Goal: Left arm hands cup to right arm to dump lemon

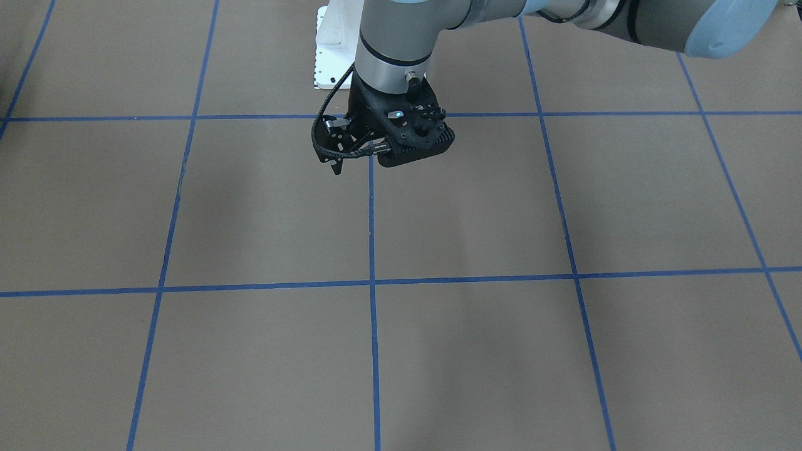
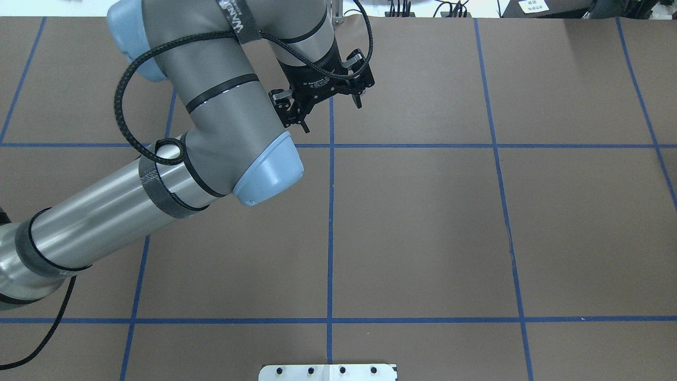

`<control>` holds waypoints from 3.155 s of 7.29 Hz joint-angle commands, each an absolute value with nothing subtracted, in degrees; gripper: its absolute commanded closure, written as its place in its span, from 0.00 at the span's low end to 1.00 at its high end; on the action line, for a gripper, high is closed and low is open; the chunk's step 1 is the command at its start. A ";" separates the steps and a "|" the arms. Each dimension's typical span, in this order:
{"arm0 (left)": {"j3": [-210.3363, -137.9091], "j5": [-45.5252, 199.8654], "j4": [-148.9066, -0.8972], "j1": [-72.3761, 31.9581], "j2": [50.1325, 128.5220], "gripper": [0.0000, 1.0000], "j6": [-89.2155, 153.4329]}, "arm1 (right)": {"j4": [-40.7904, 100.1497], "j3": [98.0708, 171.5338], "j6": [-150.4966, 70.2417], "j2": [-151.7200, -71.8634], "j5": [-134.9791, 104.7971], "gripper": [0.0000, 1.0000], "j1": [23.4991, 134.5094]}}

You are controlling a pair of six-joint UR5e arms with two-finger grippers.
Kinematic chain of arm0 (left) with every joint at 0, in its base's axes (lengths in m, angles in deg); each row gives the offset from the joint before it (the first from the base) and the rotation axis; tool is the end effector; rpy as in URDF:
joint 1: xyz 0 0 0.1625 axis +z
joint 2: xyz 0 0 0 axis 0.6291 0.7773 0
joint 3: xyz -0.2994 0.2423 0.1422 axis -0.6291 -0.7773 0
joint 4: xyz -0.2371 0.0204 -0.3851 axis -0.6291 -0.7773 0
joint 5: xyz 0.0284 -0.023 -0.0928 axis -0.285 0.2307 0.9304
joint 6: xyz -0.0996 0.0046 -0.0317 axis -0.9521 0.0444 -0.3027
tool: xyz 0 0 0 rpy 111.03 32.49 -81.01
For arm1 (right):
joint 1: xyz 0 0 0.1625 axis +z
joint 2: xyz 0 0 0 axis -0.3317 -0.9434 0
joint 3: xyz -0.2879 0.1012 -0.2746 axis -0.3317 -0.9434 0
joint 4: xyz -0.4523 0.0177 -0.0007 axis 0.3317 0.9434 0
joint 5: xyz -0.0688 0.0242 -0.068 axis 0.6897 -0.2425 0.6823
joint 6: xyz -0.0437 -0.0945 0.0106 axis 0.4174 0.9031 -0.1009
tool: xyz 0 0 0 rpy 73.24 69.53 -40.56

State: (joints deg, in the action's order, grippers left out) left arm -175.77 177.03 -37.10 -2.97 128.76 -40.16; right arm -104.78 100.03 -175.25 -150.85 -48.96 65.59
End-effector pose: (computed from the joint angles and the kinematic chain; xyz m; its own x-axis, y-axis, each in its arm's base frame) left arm 0.4605 -0.5199 -0.0262 0.4905 -0.3810 -0.7838 0.2482 0.9232 -0.2934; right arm -0.0120 -0.2877 0.7762 -0.9021 0.1239 0.4134 -0.3917 0.1667 -0.9048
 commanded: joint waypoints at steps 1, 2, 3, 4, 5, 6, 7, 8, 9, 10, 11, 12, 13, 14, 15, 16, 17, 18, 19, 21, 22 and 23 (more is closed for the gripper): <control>-175.88 176.93 -37.11 -3.90 128.97 0.00 -39.91 | -107.25 99.82 -182.67 -152.63 -48.85 0.64 66.57; -175.96 176.93 -37.02 -4.08 129.06 0.00 -39.91 | -107.62 99.38 -184.54 -152.73 -48.85 0.64 66.48; -175.97 176.93 -37.11 -4.08 129.32 0.00 -39.91 | -108.15 98.94 -187.25 -152.99 -48.93 0.63 66.48; -175.97 176.93 -37.02 -4.08 129.32 0.00 -39.91 | -108.15 98.94 -189.11 -152.99 -48.93 0.63 66.48; -175.88 176.93 -37.11 -4.17 129.32 0.00 -39.91 | -109.28 98.94 -189.21 -153.34 -48.93 0.63 66.48; -175.79 176.93 -37.11 -4.08 129.32 0.00 -39.91 | -109.38 99.02 -189.13 -153.52 -49.02 0.63 66.40; -175.88 176.93 -37.02 -4.08 129.41 0.00 -39.91 | -108.69 99.98 -189.12 -153.60 -49.81 0.63 66.39; -175.88 176.93 -37.02 -3.91 129.24 0.00 -39.91 | -107.63 100.95 -188.08 -153.69 -52.08 0.64 66.31; -175.88 176.93 -37.02 -3.99 129.32 0.00 -39.91 | -101.27 106.09 -185.29 -154.82 -53.14 0.63 66.39; -175.79 176.93 -37.11 -4.08 129.15 0.00 -39.82 | -94.68 112.49 -179.25 -157.18 -53.50 0.61 66.39; -175.70 176.93 -37.11 -4.08 129.15 0.00 -39.82 | -93.57 113.60 -175.10 -157.64 -53.42 0.60 66.48; -175.62 177.01 -37.11 -4.17 129.15 0.00 -39.82 | -91.73 114.22 -168.88 -157.13 -53.42 0.59 66.31; -175.61 177.01 -37.11 -4.08 129.06 0.00 -39.82 | -87.10 117.27 -164.04 -156.95 -53.50 0.60 66.31; -175.18 177.01 -37.20 -4.17 128.97 0.00 -39.73 | -83.32 120.87 -155.90 -156.95 -54.55 0.60 66.31; -175.09 177.01 -37.20 -4.17 128.88 0.00 -39.73 | -79.97 123.69 -151.64 -157.03 -56.30 0.59 66.31; -175.17 177.01 -37.28 -4.17 128.88 0.00 -39.73 | -77.59 125.46 -146.20 -157.03 -56.66 0.59 66.31; -175.17 177.10 -37.28 -4.17 128.80 0.00 -39.73 | -72.87 127.83 -144.49 -156.95 -58.41 0.59 66.31; -175.17 177.10 -37.28 -4.17 128.80 0.00 -39.73 | -66.73 130.98 -140.56 -156.25 -58.60 0.59 66.13; -175.17 177.01 -37.28 -4.25 128.80 0.00 -39.73 | -62.14 132.41 -133.91 -153.81 -58.69 0.59 66.04; -174.39 177.01 -37.20 -5.66 128.80 0.00 -37.73 | -55.01 132.51 -119.25 -146.61 -58.69 0.59 65.17; -172.64 177.10 -37.20 -6.27 128.80 0.00 -36.41 | -50.19 132.51 -112.03 -141.96 -58.60 0.59 64.64; -171.76 177.19 -36.07 -6.45 129.06 0.00 -36.57 | -43.97 132.51 -105.87 -136.00 -58.52 0.59 64.46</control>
